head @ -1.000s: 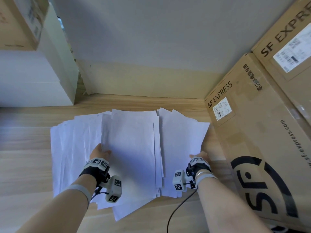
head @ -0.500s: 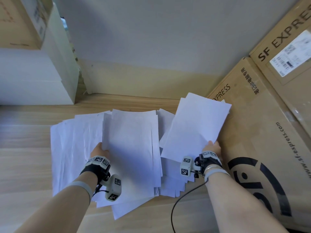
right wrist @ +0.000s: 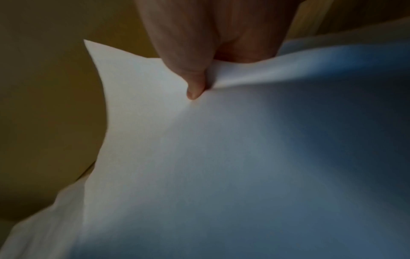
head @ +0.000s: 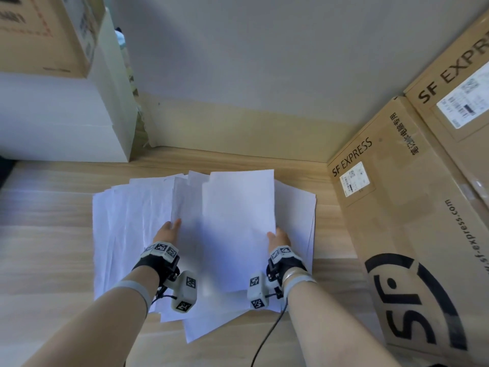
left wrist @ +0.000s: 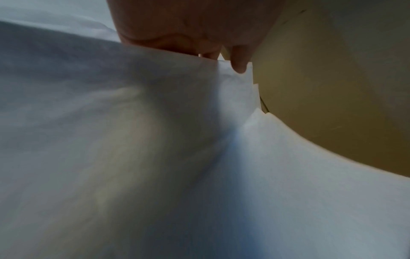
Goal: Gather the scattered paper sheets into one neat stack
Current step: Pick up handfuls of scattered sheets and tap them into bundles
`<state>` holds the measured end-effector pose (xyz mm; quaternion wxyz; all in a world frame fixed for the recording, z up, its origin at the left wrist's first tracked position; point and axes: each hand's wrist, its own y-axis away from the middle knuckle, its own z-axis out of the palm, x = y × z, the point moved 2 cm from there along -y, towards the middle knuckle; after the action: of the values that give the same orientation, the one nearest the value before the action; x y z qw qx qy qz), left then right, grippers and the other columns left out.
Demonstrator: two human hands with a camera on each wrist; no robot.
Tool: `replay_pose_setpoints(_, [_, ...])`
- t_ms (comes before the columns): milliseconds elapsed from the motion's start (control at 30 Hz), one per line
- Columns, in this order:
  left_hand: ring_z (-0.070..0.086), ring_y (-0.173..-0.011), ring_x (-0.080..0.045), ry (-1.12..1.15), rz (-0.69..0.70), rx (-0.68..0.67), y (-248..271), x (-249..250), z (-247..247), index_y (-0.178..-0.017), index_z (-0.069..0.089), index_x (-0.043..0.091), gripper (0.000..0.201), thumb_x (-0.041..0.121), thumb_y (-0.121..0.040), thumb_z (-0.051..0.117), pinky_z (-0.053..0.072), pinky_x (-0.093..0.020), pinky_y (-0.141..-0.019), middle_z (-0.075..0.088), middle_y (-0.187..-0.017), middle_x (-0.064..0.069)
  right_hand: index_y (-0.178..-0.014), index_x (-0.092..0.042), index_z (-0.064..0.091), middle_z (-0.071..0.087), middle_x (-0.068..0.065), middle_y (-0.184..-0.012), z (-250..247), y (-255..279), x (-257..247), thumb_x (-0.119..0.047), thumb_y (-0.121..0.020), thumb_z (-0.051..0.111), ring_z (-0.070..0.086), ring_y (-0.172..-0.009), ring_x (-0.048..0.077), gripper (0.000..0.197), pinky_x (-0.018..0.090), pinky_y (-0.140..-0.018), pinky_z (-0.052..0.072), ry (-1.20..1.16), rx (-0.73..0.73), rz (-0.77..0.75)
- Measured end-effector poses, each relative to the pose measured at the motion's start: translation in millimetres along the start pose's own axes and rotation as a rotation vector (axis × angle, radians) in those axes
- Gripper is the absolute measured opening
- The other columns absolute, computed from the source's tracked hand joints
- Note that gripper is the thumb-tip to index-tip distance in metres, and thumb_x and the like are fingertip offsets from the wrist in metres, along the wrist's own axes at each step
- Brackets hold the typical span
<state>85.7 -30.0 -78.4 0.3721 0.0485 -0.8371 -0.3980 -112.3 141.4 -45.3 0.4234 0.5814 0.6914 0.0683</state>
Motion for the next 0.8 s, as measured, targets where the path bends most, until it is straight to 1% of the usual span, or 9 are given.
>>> replay_pose_setpoints(67, [0.040, -0.134, -0.035, -0.002, 0.015, -0.024, 1, 1, 1, -0.140, 0.034, -0.001, 0.058, 0.034, -0.095, 0.045, 0.030, -0.040, -0.110, 0.039, -0.147, -0.018, -0.130, -0.006, 0.050, 0.052, 0.014, -0.136, 20, 4, -4, -0.012, -0.094, 0.043, 0.052, -0.121, 0.032, 0.037, 0.031, -0.101, 0.040, 0.118, -0.093, -0.021])
replay_pose_setpoints(233, [0.052, -0.120, -0.040, -0.095, 0.056, -0.025, 3, -4, -4, -0.129, 0.044, -0.004, 0.047, 0.002, -0.085, 0.058, 0.044, -0.044, -0.096, 0.053, -0.129, -0.025, -0.140, -0.010, 0.034, 0.029, 0.013, -0.146, 41, 1, -12, -0.023, -0.087, 0.059, 0.034, -0.133, 0.032, 0.060, 0.035, -0.109, 0.032, 0.359, -0.137, -0.100])
replay_pose_setpoints(333, [0.058, -0.111, -0.041, 0.007, 0.117, -0.018, 7, -1, -9, -0.111, 0.054, -0.005, 0.029, -0.004, -0.082, 0.058, 0.046, -0.039, -0.082, 0.061, -0.107, -0.024, -0.147, -0.013, 0.016, 0.032, 0.010, -0.149, 37, -3, -16, -0.013, -0.075, 0.074, 0.036, -0.136, 0.025, 0.092, 0.039, -0.113, 0.032, -0.048, -0.138, -0.160])
replay_pose_setpoints(433, [0.061, -0.096, -0.031, 0.180, 0.181, -0.014, 16, 10, -16, -0.120, 0.055, -0.004, 0.040, -0.006, -0.081, 0.060, 0.045, -0.034, -0.080, 0.064, -0.094, -0.018, -0.148, -0.023, 0.010, 0.032, 0.005, -0.152, 38, -31, -10, -0.038, -0.054, 0.081, 0.036, -0.138, 0.024, 0.118, 0.047, -0.114, 0.030, -0.328, -0.148, -0.147])
replay_pose_setpoints(467, [0.058, -0.091, -0.026, 0.240, 0.210, -0.011, 19, 14, -19, -0.115, 0.058, -0.001, 0.034, -0.006, -0.081, 0.059, 0.044, -0.031, -0.079, 0.063, -0.086, -0.014, -0.147, -0.022, 0.015, 0.035, 0.008, -0.150, 31, -24, -21, -0.042, -0.051, 0.080, 0.038, -0.137, 0.026, 0.117, 0.047, -0.114, 0.031, -0.389, -0.138, -0.162])
replay_pose_setpoints(533, [0.055, -0.088, -0.023, 0.354, 0.266, -0.007, 33, 27, -26, -0.099, 0.060, 0.008, 0.021, -0.006, -0.085, 0.054, 0.042, -0.028, -0.077, 0.059, -0.076, -0.008, -0.147, -0.017, 0.021, 0.036, 0.013, -0.146, 8, 2, -52, -0.025, -0.069, 0.076, 0.040, -0.135, 0.028, 0.096, 0.041, -0.112, 0.033, -0.459, -0.051, -0.193])
replay_pose_setpoints(667, [0.051, -0.092, -0.022, 0.472, 0.387, 0.077, 54, 53, -37, -0.116, 0.055, -0.008, 0.028, -0.007, -0.088, 0.052, 0.036, -0.026, -0.077, 0.054, -0.093, -0.007, -0.146, -0.010, 0.022, 0.033, 0.009, -0.148, -20, 16, -85, 0.003, -0.083, 0.062, 0.034, -0.137, 0.022, 0.076, 0.036, -0.111, 0.031, -0.647, -0.025, -0.326])
replay_pose_setpoints(733, [0.047, -0.091, -0.018, 0.508, 0.414, 0.122, 59, 62, -42, -0.116, 0.051, -0.016, 0.030, -0.009, -0.087, 0.051, 0.038, -0.028, -0.080, 0.051, -0.088, -0.006, -0.132, 0.001, 0.042, 0.058, 0.015, -0.124, -29, 21, -93, 0.008, -0.083, 0.058, 0.052, -0.117, 0.024, 0.052, 0.029, -0.094, 0.044, -0.632, 0.021, -0.379])
replay_pose_setpoints(800, [0.053, -0.095, -0.021, 0.545, 0.454, 0.160, 61, 67, -49, -0.116, 0.052, -0.013, 0.033, -0.013, -0.083, 0.052, 0.046, -0.037, -0.091, 0.057, -0.090, -0.007, -0.108, 0.006, 0.057, 0.061, 0.019, -0.084, -38, 30, -102, 0.011, -0.083, 0.054, 0.055, -0.089, 0.020, 0.025, 0.018, -0.068, 0.045, -0.583, 0.061, -0.408])
